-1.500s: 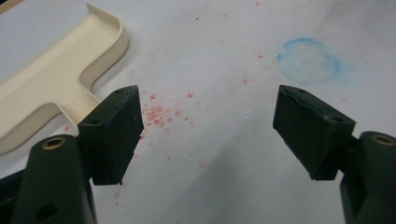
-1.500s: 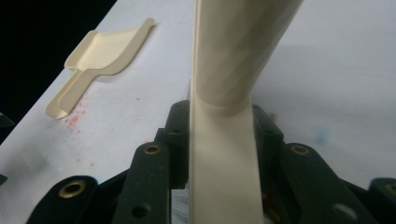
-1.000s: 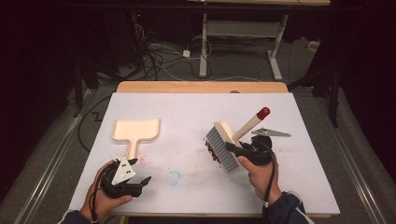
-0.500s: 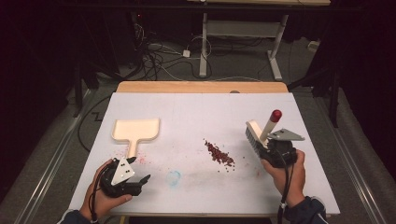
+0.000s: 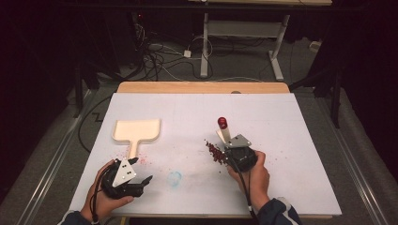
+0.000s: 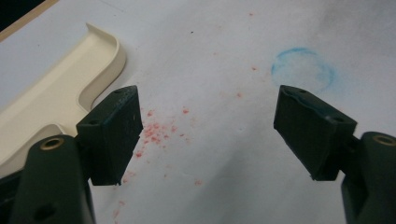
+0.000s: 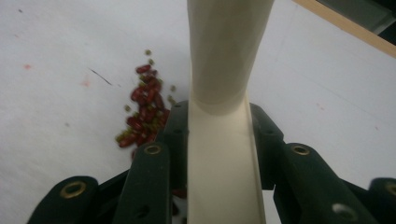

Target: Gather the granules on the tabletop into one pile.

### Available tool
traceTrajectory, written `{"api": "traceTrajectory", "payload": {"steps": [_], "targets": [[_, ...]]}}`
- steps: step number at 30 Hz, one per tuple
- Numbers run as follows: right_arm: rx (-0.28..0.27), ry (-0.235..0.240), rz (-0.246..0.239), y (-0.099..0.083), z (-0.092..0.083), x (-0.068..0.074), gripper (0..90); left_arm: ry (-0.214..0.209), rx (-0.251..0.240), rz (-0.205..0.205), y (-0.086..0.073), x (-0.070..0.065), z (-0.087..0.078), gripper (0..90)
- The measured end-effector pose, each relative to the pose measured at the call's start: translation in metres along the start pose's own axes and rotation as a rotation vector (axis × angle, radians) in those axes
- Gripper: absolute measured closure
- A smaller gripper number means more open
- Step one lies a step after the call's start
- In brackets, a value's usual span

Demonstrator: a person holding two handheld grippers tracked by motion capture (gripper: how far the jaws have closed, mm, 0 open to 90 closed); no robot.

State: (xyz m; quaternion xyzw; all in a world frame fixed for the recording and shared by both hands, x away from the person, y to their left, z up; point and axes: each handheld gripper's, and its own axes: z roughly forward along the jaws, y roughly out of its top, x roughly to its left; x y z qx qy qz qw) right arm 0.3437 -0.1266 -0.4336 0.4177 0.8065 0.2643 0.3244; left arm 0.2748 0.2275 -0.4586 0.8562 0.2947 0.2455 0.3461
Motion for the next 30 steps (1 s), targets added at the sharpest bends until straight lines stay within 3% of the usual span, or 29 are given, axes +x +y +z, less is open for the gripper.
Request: {"api": "traceTrajectory", "payload": {"steps": [4, 7, 11, 14, 17, 20, 24, 27, 30], "targets": [[-0.034, 0.019, 0.003, 0.006, 0.002, 0.012, 67.0, 0.000, 0.002, 0.000, 0.000, 0.000, 0.001, 22.8], [-0.047, 0.033, 0.002, 0.008, 0.000, 0.011, 67.1, 0.000, 0.001, -0.001, 0.000, 0.000, 0.001, 22.8], [-0.079, 0.085, 0.048, 0.004, -0.006, -0.005, 67.1, 0.004, 0.008, -0.003, 0.000, 0.000, 0.001, 22.8], [-0.126, 0.127, 0.036, 0.001, -0.017, -0.023, 67.1, 0.006, 0.009, -0.004, 0.000, 0.000, 0.001, 22.8], [-0.193, 0.203, 0.037, -0.002, -0.032, -0.044, 67.1, 0.008, 0.011, -0.006, -0.001, 0.001, 0.001, 22.8], [-0.251, 0.310, -0.023, -0.008, -0.043, -0.061, 67.1, 0.015, 0.016, -0.007, -0.001, 0.001, 0.001, 22.7], [-0.313, 0.511, -0.121, -0.022, -0.047, -0.074, 67.0, 0.022, 0.022, -0.005, -0.001, 0.001, 0.002, 22.7], [-0.323, 0.657, -0.212, -0.030, -0.043, -0.075, 67.0, 0.026, 0.028, -0.003, -0.001, 0.001, 0.003, 22.7], [-0.311, 0.771, -0.307, -0.035, -0.037, -0.067, 67.0, 0.029, 0.032, -0.004, -0.001, 0.002, 0.003, 22.7]]}}
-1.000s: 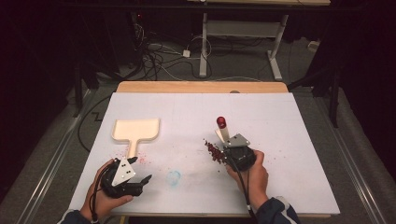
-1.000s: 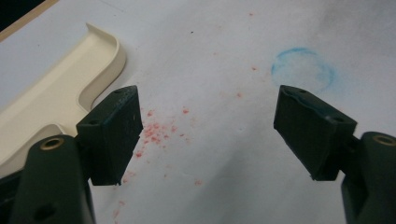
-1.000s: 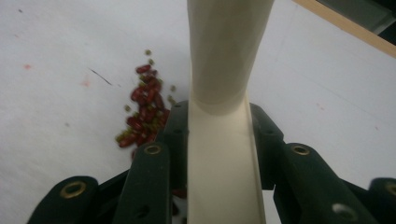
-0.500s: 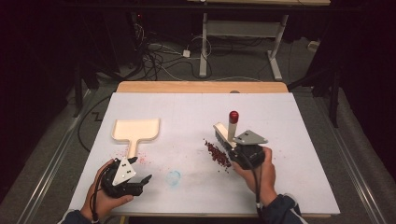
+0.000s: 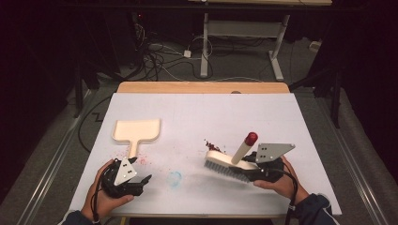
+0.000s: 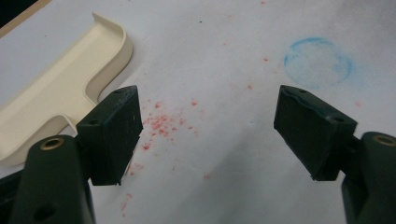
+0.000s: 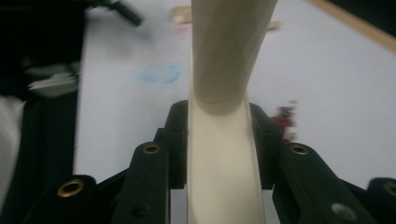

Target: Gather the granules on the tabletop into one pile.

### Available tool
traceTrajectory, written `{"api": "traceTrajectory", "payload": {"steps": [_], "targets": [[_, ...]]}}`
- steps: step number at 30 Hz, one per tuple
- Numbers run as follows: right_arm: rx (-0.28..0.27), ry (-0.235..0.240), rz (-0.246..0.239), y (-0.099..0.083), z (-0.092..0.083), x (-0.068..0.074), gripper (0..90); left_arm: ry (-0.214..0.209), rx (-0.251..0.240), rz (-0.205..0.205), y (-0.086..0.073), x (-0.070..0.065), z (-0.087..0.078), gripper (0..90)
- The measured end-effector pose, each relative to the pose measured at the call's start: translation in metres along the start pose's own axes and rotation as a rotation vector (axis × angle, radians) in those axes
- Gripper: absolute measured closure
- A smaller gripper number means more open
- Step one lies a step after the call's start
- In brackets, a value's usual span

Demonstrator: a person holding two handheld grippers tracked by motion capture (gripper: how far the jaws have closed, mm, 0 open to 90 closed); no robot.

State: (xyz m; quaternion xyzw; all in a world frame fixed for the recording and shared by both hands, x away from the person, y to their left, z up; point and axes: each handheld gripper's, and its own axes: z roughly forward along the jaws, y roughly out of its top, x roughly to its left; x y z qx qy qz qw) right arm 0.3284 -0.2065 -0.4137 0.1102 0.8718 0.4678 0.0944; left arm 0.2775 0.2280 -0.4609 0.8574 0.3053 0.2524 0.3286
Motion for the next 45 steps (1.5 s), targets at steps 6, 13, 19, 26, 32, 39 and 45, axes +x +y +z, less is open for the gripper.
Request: {"api": "traceTrajectory", "payload": {"steps": [6, 13, 19, 26, 32, 39, 45], "targets": [[0.052, 0.153, -0.081, -0.008, 0.025, -0.002, 67.0, -0.005, 0.001, 0.001, -0.001, 0.000, 0.001, 22.7], [0.032, 0.148, -0.091, -0.005, 0.040, -0.028, 66.9, -0.012, 0.002, 0.008, -0.001, 0.000, 0.002, 22.7], [0.029, 0.118, -0.066, 0.001, 0.050, -0.043, 66.8, -0.018, 0.005, 0.010, -0.001, 0.000, 0.003, 22.7], [0.020, 0.059, -0.047, 0.007, 0.051, -0.048, 67.2, -0.015, 0.003, 0.011, -0.001, 0.000, 0.002, 22.7], [-0.020, -0.008, -0.042, 0.019, 0.044, -0.054, 67.2, -0.010, 0.004, 0.015, 0.000, 0.001, 0.001, 22.7], [-0.002, -0.203, -0.018, 0.034, 0.050, -0.082, 67.2, -0.009, 0.004, 0.006, -0.001, 0.003, 0.002, 22.7], [0.002, -0.244, -0.014, 0.036, 0.071, -0.103, 67.2, -0.013, 0.014, 0.007, -0.001, 0.003, 0.004, 22.7]]}}
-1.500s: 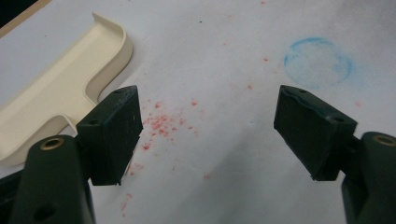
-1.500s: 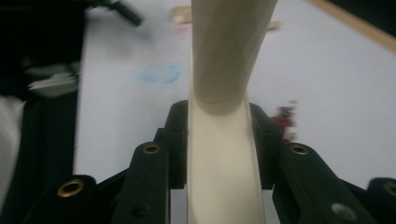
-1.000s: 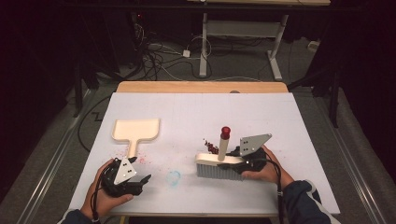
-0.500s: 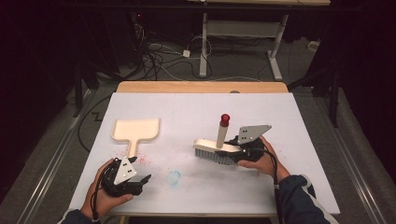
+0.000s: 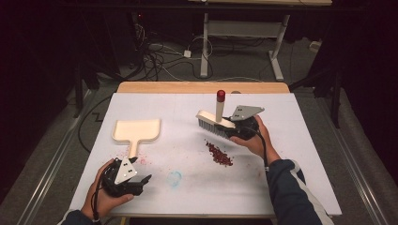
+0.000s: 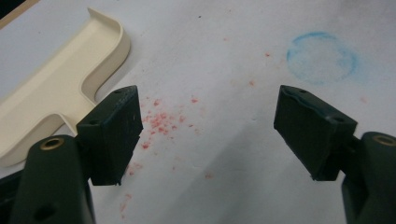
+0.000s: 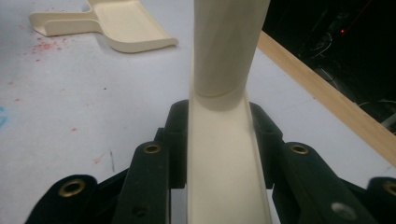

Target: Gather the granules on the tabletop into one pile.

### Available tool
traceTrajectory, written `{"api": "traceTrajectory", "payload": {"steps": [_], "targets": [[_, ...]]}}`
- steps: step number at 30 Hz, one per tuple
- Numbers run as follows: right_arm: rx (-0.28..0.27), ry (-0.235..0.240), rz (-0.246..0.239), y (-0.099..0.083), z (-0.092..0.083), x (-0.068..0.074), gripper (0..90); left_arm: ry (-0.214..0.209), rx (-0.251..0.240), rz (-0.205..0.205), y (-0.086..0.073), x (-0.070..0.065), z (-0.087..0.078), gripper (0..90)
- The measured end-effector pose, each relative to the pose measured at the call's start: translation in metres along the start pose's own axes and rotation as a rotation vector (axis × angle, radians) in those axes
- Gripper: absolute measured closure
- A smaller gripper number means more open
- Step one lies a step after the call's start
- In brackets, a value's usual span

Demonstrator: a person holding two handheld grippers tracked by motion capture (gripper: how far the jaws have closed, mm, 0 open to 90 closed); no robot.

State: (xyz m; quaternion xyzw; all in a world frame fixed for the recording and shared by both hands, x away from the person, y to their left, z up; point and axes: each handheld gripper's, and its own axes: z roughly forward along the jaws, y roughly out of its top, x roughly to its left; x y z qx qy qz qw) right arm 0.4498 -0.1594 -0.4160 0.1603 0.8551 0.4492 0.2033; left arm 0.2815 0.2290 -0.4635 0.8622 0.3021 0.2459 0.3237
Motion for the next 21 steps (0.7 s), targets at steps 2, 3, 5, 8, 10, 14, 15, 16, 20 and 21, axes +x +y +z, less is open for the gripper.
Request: {"api": "traceTrajectory", "payload": {"steps": [2, 3, 5, 8, 10, 14, 15, 16, 20, 21], "targets": [[0.000, -0.001, 0.008, -0.001, 0.010, -0.002, 67.2, -0.001, 0.002, 0.000, 0.000, 0.000, 0.001, 22.7], [-0.004, 0.004, 0.016, -0.003, 0.014, -0.003, 67.2, -0.003, 0.004, 0.002, 0.000, 0.000, 0.001, 22.7], [0.002, 0.013, 0.020, -0.006, 0.022, -0.003, 67.2, -0.006, 0.008, 0.006, 0.000, -0.001, 0.002, 22.7], [0.009, 0.033, 0.021, -0.012, 0.029, -0.001, 67.2, -0.006, 0.012, 0.009, -0.001, 0.000, 0.002, 22.7], [0.012, 0.059, 0.012, -0.013, 0.027, 0.002, 67.2, -0.008, 0.013, 0.008, -0.001, 0.000, 0.002, 22.7], [0.038, 0.144, -0.040, -0.017, 0.020, 0.009, 66.8, -0.012, 0.017, 0.018, -0.001, -0.002, 0.002, 22.7], [0.044, 0.156, -0.062, -0.019, 0.018, 0.011, 66.7, -0.011, 0.022, 0.024, -0.001, -0.002, 0.002, 22.7], [0.052, 0.169, -0.075, -0.020, 0.016, 0.014, 66.6, -0.011, 0.024, 0.029, 0.000, -0.003, 0.002, 22.7], [0.060, 0.221, -0.122, -0.026, 0.004, 0.020, 66.5, -0.010, 0.027, 0.032, 0.001, -0.004, 0.003, 22.8], [0.059, 0.237, -0.129, -0.027, 0.001, 0.020, 66.5, -0.011, 0.028, 0.032, 0.001, -0.004, 0.003, 22.8]]}}
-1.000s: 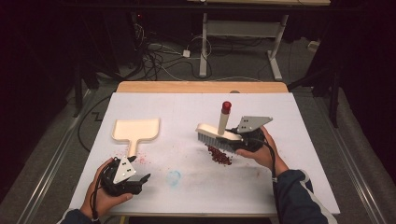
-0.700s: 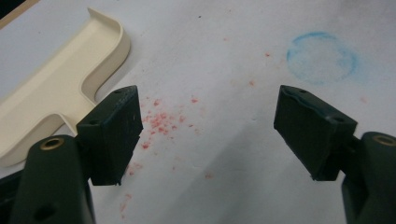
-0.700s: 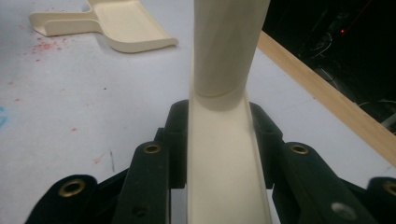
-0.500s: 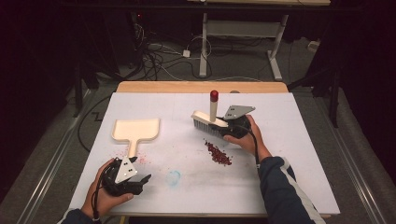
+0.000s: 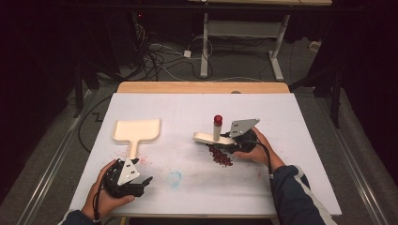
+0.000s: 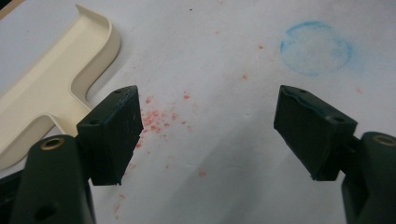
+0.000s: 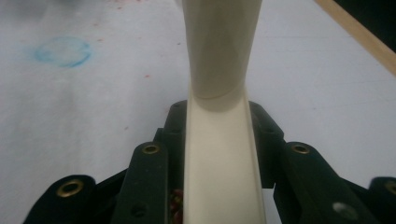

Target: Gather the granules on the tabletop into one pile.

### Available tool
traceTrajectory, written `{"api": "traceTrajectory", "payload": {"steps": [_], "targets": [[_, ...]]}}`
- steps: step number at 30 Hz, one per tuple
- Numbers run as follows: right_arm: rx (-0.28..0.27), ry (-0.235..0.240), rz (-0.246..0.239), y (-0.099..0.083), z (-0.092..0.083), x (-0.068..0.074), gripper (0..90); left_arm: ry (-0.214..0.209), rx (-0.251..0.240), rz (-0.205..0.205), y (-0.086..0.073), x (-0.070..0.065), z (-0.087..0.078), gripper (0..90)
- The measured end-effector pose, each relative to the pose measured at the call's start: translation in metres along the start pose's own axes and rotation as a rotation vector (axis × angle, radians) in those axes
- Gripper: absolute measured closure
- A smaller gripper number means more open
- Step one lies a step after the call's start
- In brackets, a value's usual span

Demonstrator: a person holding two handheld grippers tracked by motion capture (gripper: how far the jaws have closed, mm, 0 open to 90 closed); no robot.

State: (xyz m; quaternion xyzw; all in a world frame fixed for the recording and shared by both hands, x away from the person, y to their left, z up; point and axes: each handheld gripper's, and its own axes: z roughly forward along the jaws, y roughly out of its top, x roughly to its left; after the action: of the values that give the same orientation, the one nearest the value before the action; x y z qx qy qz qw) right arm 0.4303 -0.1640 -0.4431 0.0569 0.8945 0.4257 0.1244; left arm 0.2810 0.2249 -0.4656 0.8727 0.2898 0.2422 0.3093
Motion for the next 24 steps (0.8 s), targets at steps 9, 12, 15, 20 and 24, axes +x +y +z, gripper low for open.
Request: {"api": "traceTrajectory", "payload": {"steps": [9, 12, 15, 20, 24], "targets": [[0.010, 0.050, -0.044, -0.012, -0.025, 0.008, 66.5, -0.002, 0.004, -0.007, 0.000, 0.000, 0.000, 22.8], [0.012, 0.045, -0.040, -0.014, -0.029, 0.010, 66.5, -0.001, 0.004, -0.007, 0.000, 0.000, 0.000, 22.8], [-0.001, 0.023, -0.037, -0.015, -0.032, 0.009, 66.8, 0.001, 0.003, -0.004, 0.000, 0.000, 0.000, 22.8], [-0.047, -0.049, -0.018, -0.015, -0.035, 0.008, 67.1, 0.003, 0.002, -0.005, 0.000, 0.001, 0.000, 22.8], [-0.068, -0.105, -0.006, -0.014, -0.041, 0.007, 67.2, 0.006, -0.002, -0.003, 0.000, 0.001, -0.001, 22.8]]}}
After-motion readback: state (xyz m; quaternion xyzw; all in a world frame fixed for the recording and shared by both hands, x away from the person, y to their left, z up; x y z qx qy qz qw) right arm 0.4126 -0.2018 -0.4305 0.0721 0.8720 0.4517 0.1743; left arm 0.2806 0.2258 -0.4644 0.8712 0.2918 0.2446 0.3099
